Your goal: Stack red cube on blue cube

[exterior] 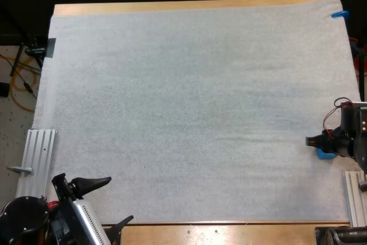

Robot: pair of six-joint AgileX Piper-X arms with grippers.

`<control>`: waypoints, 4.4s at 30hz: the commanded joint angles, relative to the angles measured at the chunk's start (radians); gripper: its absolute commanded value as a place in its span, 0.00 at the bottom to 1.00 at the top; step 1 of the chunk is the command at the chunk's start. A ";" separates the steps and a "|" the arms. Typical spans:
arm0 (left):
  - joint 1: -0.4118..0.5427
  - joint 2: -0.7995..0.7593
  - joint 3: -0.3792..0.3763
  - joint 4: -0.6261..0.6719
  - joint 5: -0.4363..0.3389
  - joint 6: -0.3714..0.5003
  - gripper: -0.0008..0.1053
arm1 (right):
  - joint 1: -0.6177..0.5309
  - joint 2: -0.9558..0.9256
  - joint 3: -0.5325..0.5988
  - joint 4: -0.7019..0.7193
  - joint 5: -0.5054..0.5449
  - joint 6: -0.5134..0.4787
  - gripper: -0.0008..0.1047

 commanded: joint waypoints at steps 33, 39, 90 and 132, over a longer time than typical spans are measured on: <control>-0.004 0.003 -0.004 -0.004 0.004 0.003 0.71 | -0.004 0.074 0.069 -0.113 0.055 0.054 0.57; -0.004 0.003 -0.004 -0.004 0.004 0.003 0.71 | -0.004 0.052 0.042 -0.114 0.055 0.008 0.62; 0.589 -0.218 0.144 -0.495 -0.004 -0.100 0.71 | -0.001 -0.748 -0.082 -0.065 -0.010 -0.039 0.62; 0.594 -0.491 0.531 -0.422 -0.019 -0.144 0.71 | -0.001 -1.025 0.157 0.062 -0.112 -0.037 0.62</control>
